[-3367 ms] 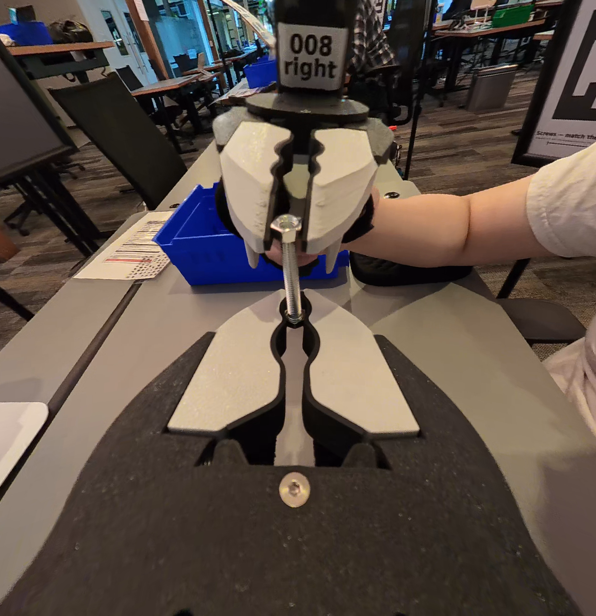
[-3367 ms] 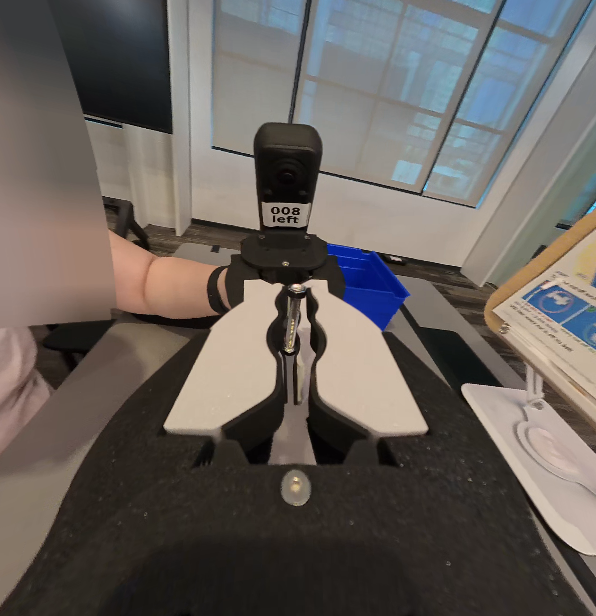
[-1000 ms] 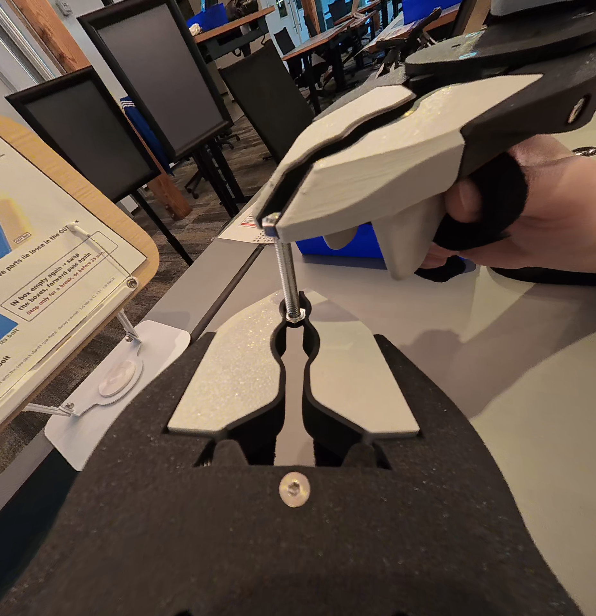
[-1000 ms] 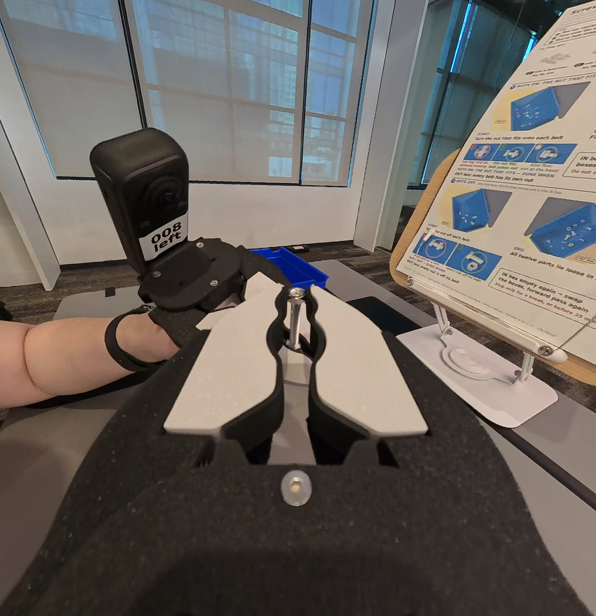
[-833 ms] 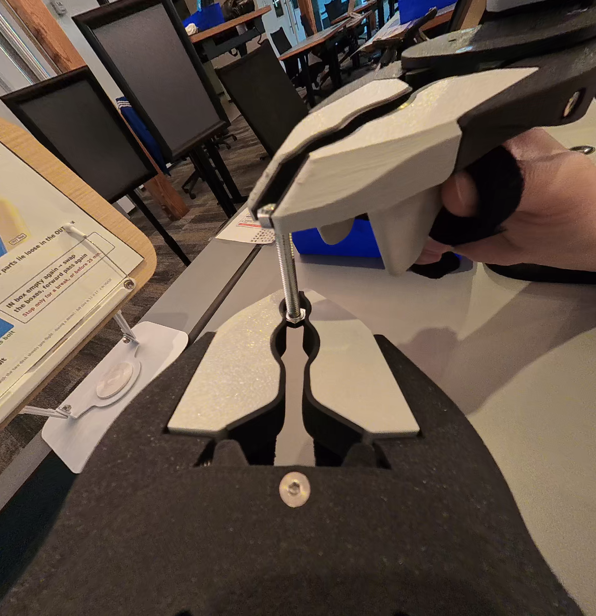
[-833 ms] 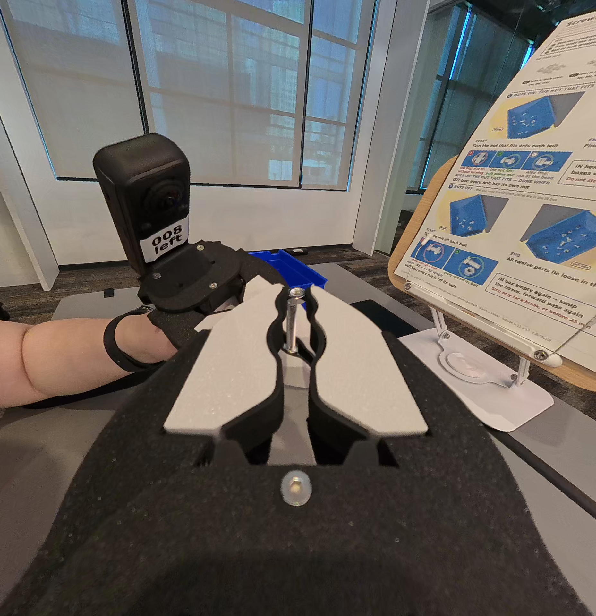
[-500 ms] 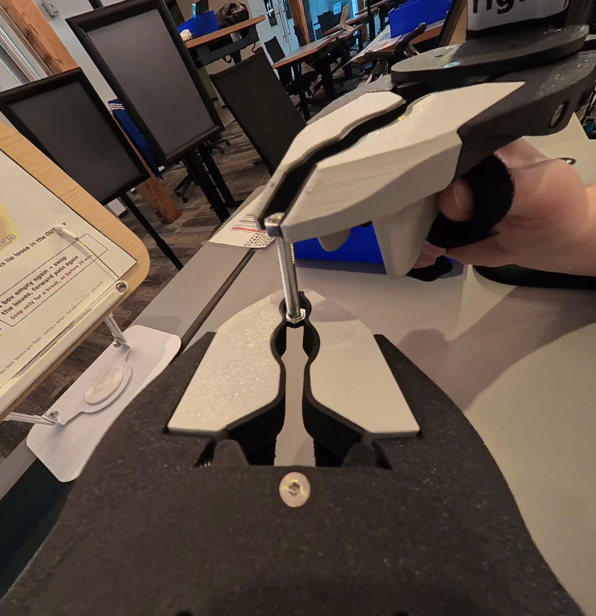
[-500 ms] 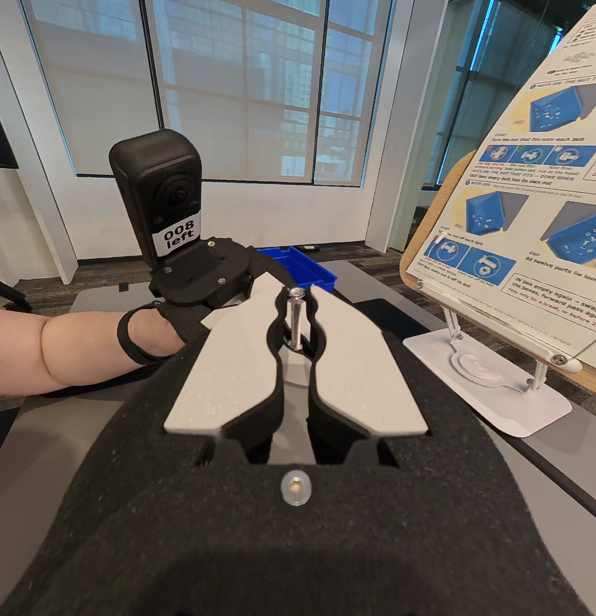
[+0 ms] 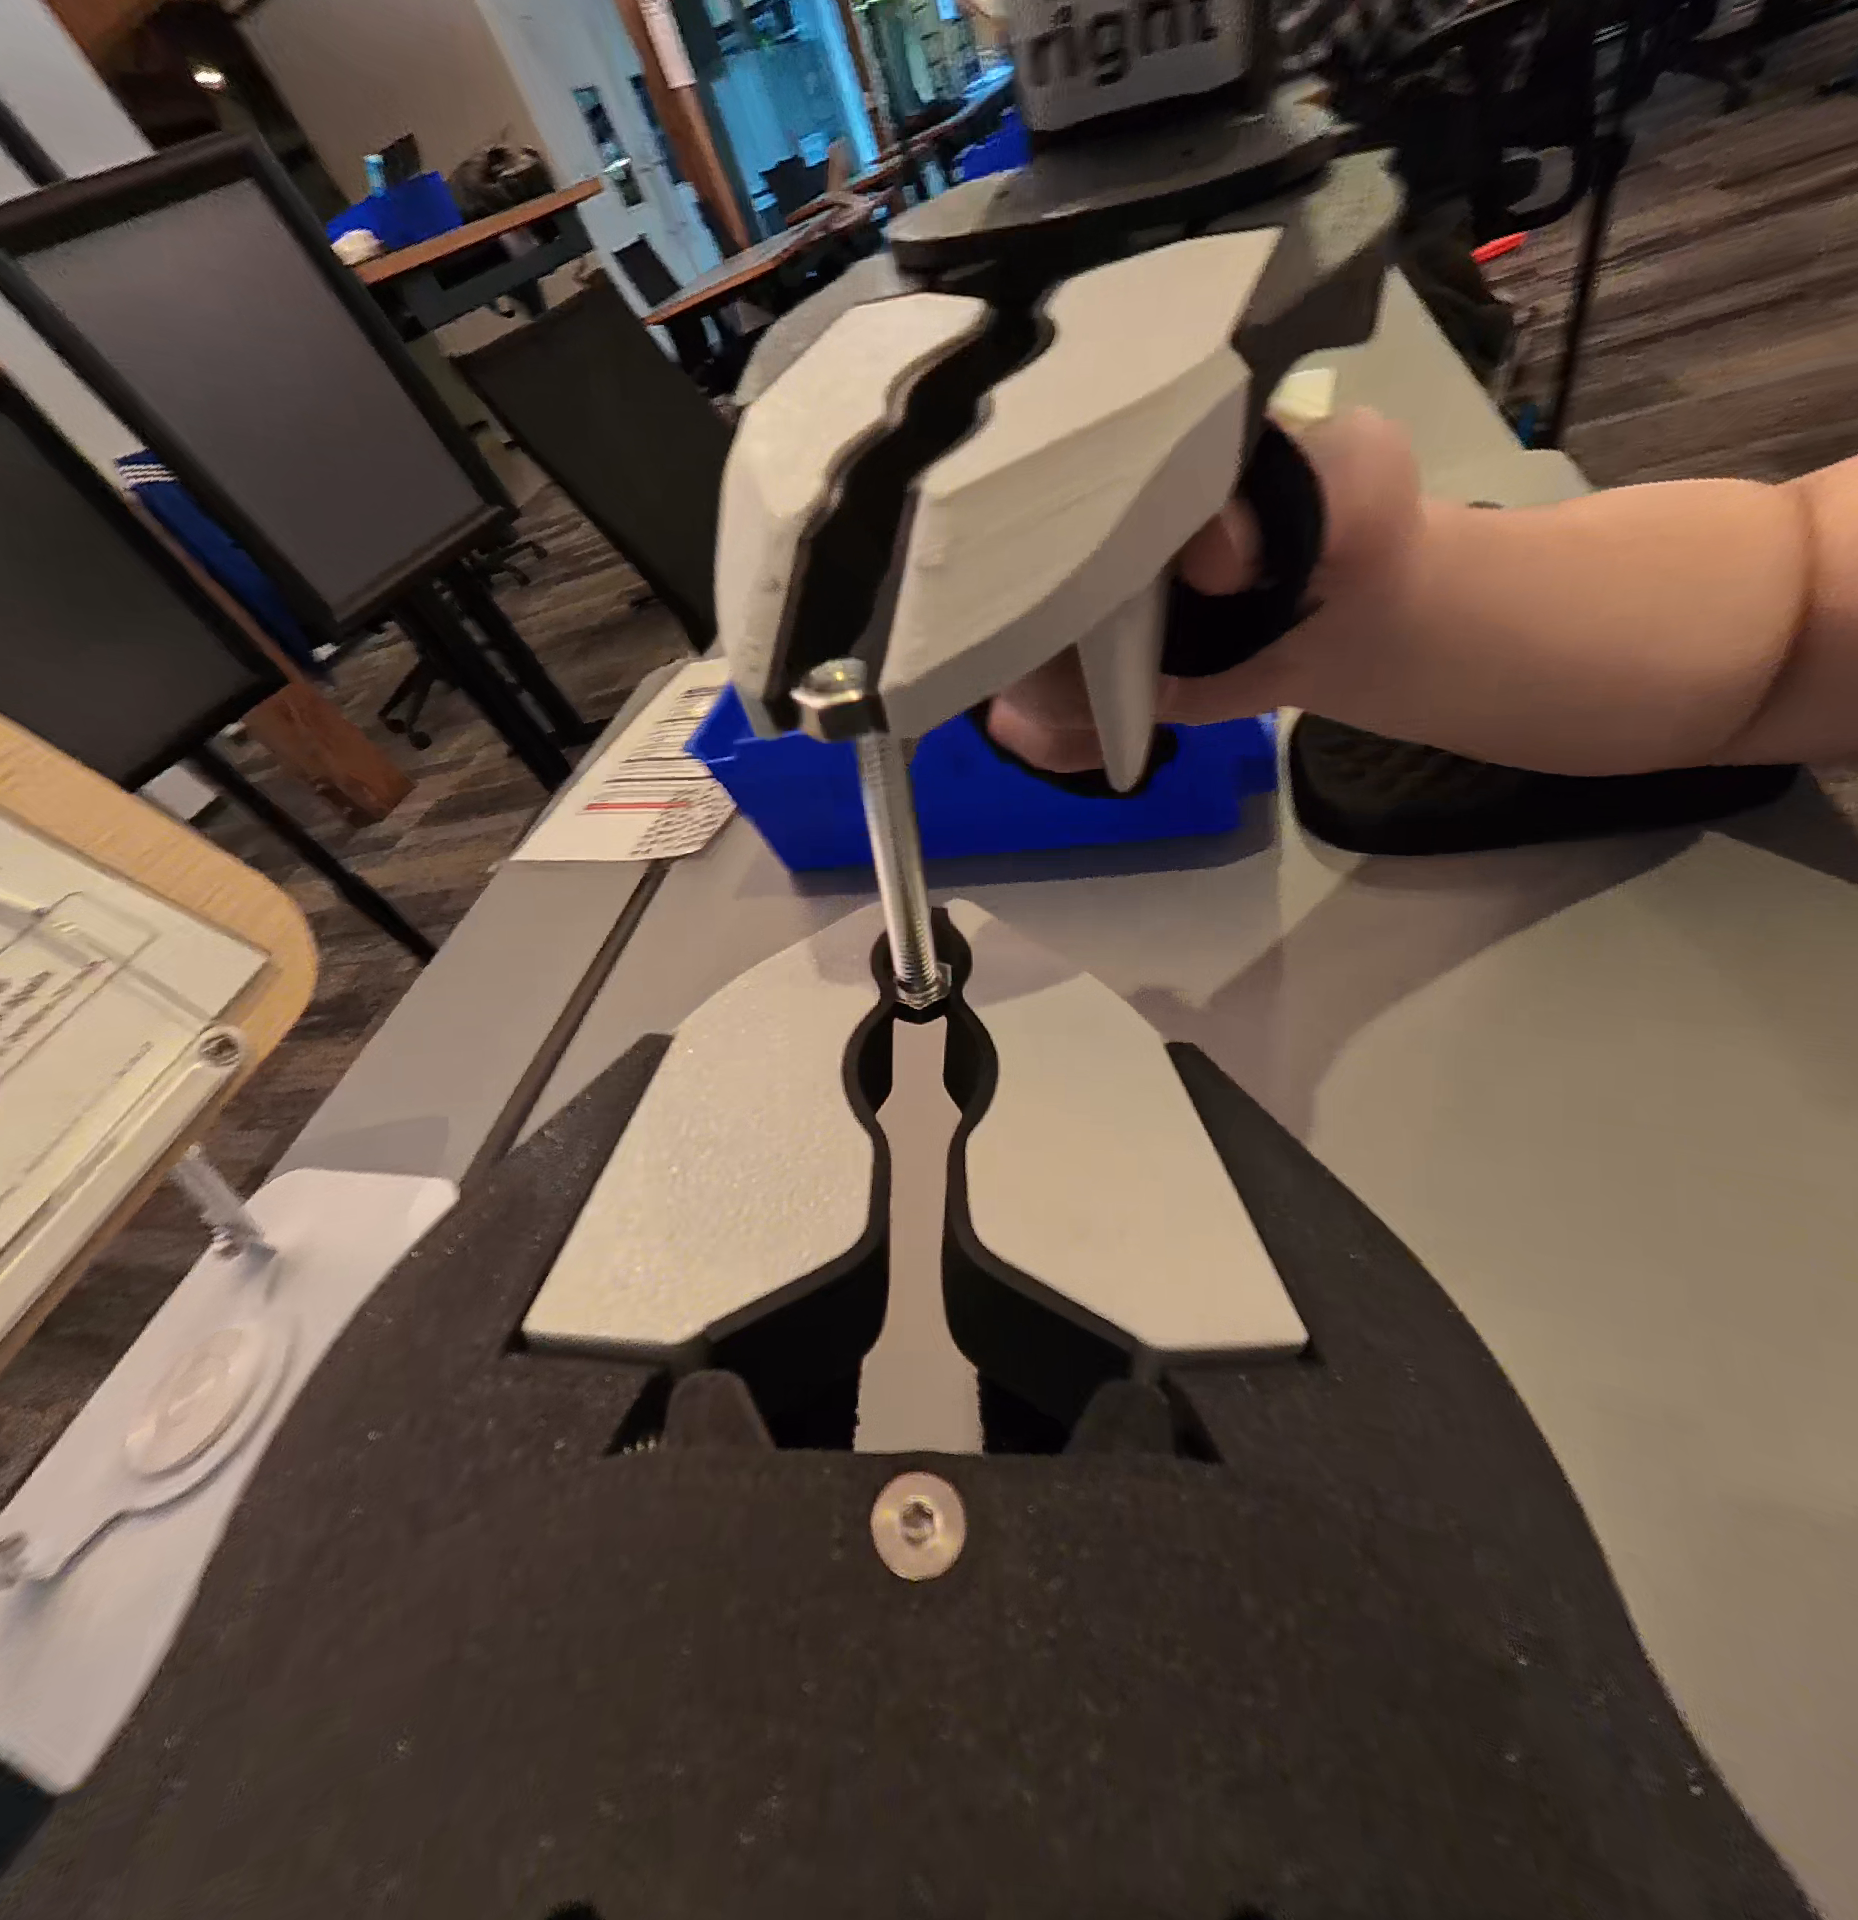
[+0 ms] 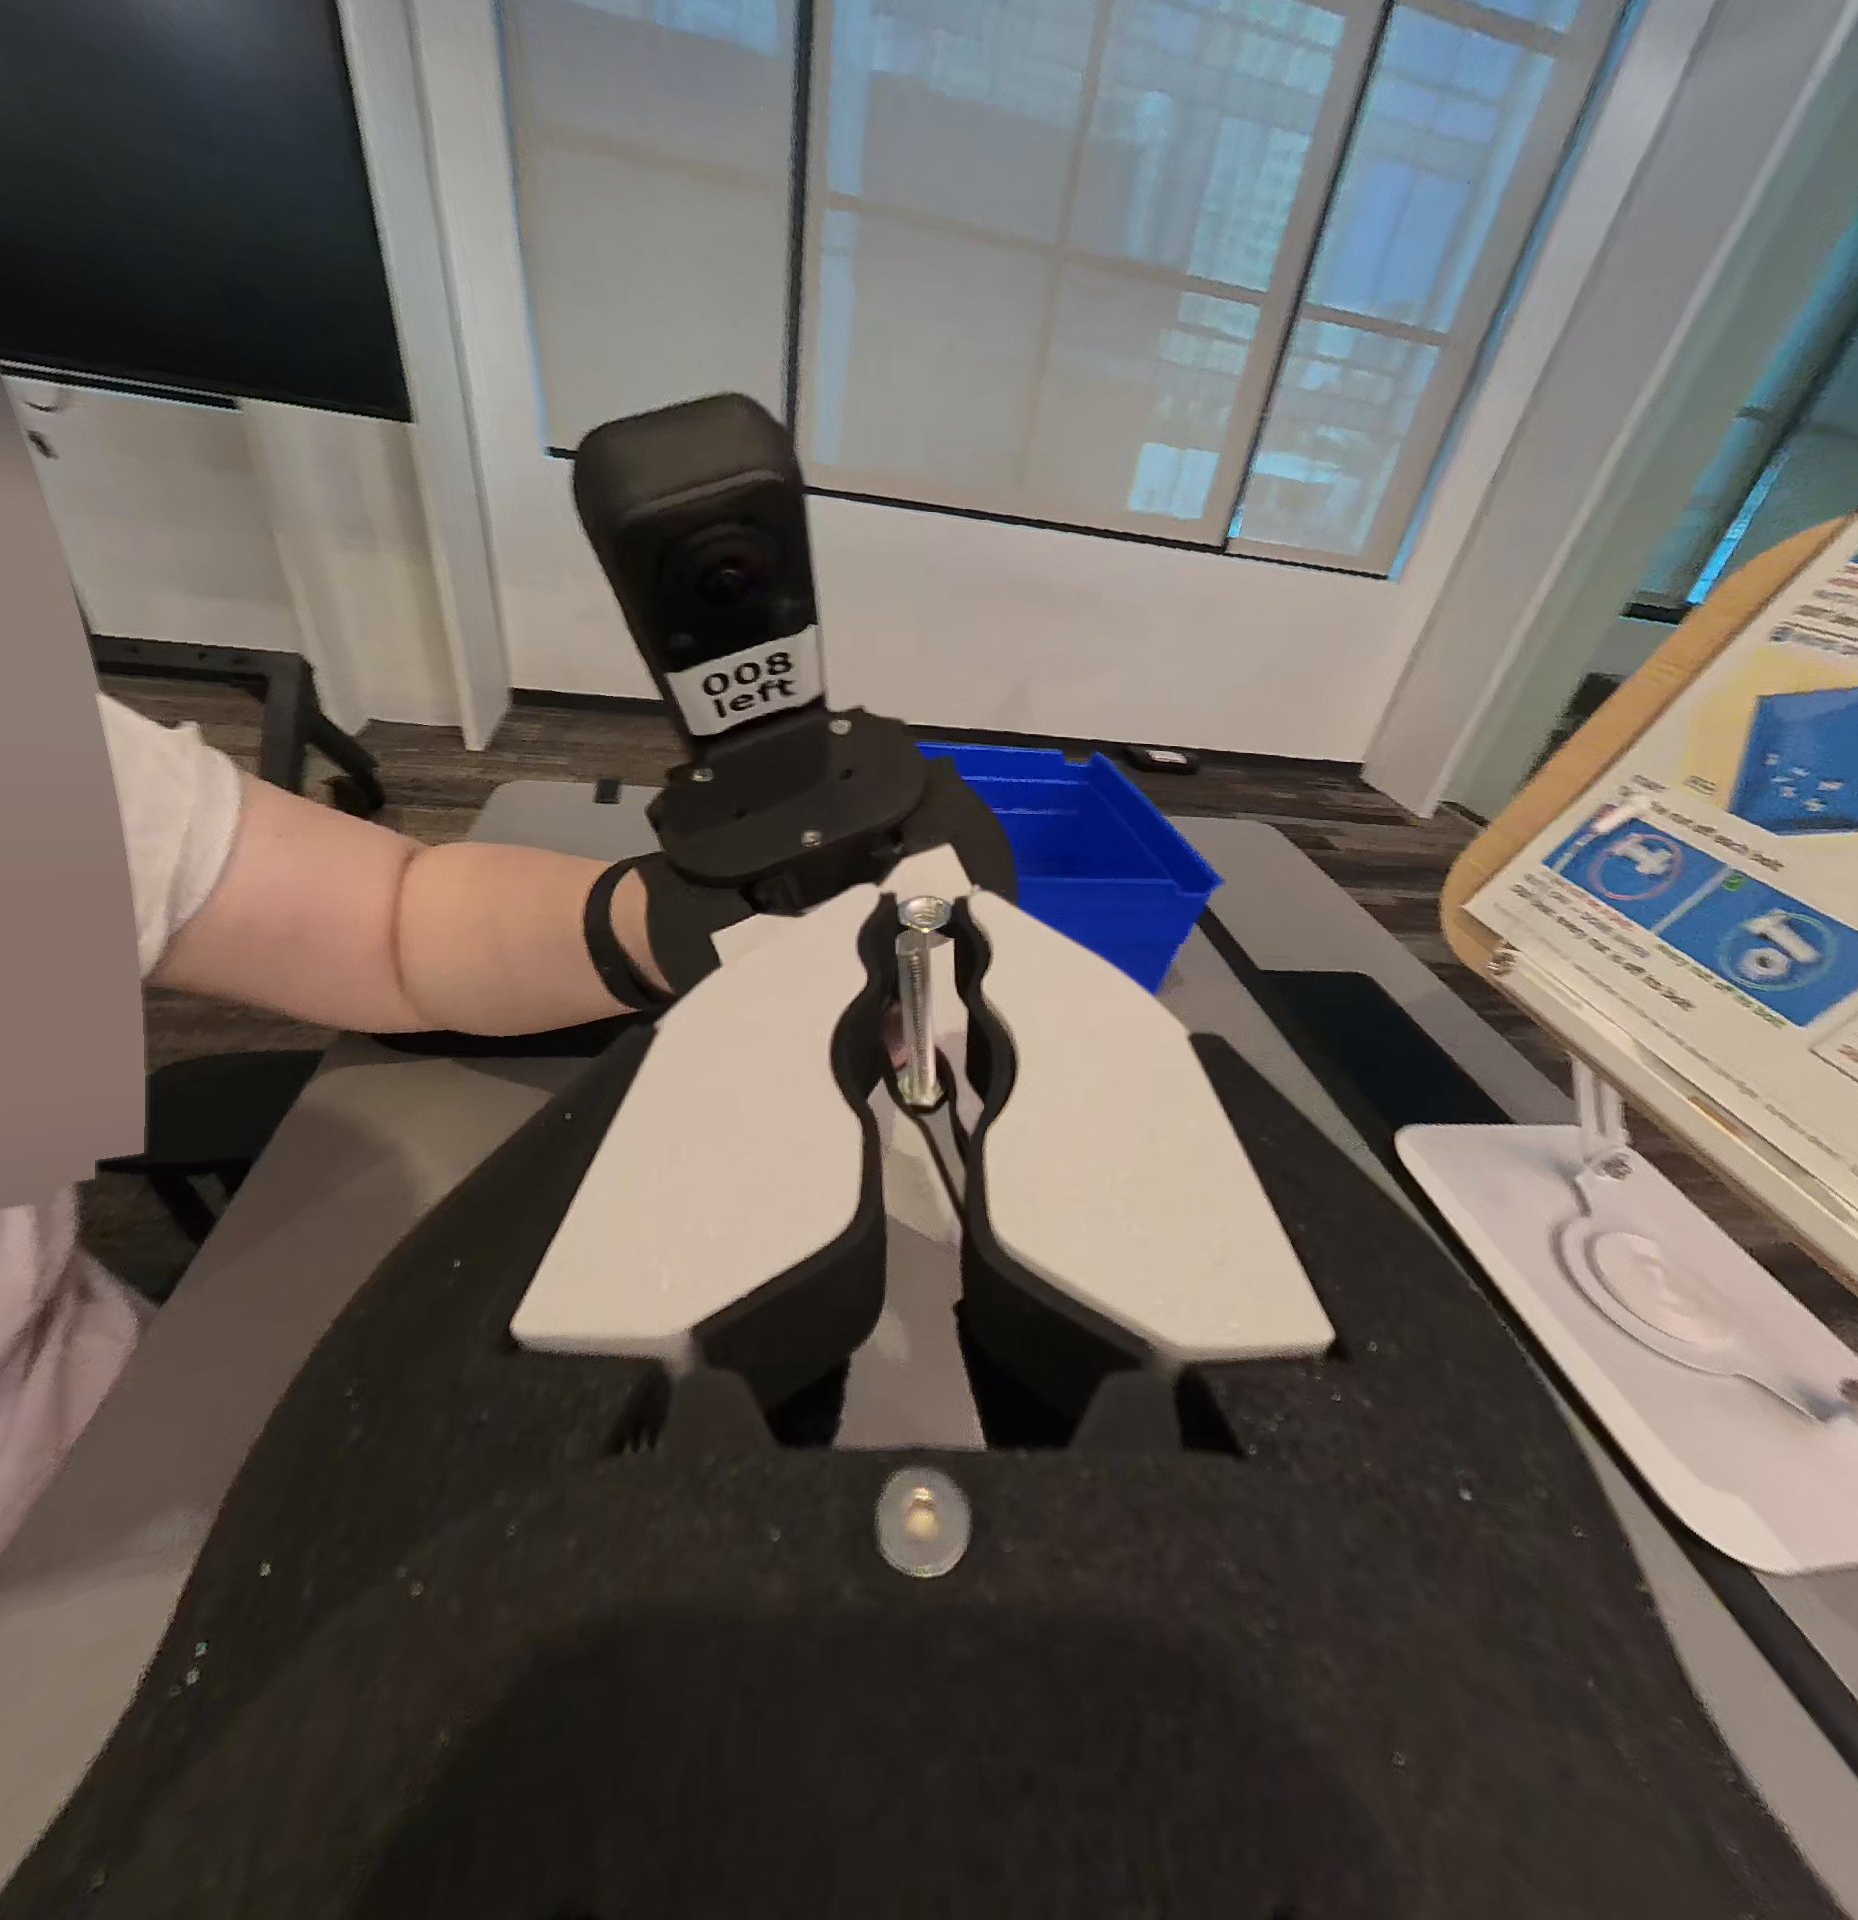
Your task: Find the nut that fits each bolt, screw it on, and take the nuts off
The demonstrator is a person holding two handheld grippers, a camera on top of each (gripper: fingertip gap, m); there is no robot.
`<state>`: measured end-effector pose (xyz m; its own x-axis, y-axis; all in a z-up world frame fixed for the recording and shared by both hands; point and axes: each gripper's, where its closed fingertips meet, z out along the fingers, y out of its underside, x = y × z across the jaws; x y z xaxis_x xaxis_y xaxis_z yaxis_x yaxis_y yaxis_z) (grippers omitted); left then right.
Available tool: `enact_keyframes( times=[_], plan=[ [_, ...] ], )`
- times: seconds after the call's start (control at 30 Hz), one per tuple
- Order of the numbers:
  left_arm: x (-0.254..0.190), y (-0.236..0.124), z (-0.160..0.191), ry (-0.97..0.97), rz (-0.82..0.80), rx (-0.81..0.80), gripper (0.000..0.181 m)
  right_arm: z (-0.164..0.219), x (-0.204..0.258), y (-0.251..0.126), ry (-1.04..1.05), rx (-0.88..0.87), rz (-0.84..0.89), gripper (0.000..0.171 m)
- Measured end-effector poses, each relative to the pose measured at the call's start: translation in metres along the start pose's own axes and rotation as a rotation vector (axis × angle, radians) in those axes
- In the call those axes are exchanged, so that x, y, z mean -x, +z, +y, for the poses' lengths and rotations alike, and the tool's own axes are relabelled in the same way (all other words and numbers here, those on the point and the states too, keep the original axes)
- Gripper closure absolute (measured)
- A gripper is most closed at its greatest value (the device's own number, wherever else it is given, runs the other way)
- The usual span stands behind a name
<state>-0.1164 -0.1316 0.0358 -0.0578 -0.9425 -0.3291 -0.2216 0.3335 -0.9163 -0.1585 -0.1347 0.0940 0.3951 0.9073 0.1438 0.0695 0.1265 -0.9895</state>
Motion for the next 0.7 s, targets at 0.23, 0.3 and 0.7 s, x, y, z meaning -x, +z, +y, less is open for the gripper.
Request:
enact_keyframes(
  times=[0.23, 0.3, 0.7],
  plan=[
    [-0.036, -0.001, -0.005, -0.080, 0.270, -0.043, 0.178, -0.010, 0.018, -0.021, 0.123, -0.036, -0.275, 0.162],
    [-0.044, -0.001, -0.006, -0.121, 0.333, -0.050, 0.178, -0.011, 0.022, -0.027, 0.153, -0.053, -0.341, 0.162],
    [-0.072, -0.001, -0.004, -0.154, 0.496, -0.030, 0.178, 0.011, 0.045, -0.028, 0.032, 0.053, -0.470, 0.162]
  ],
)
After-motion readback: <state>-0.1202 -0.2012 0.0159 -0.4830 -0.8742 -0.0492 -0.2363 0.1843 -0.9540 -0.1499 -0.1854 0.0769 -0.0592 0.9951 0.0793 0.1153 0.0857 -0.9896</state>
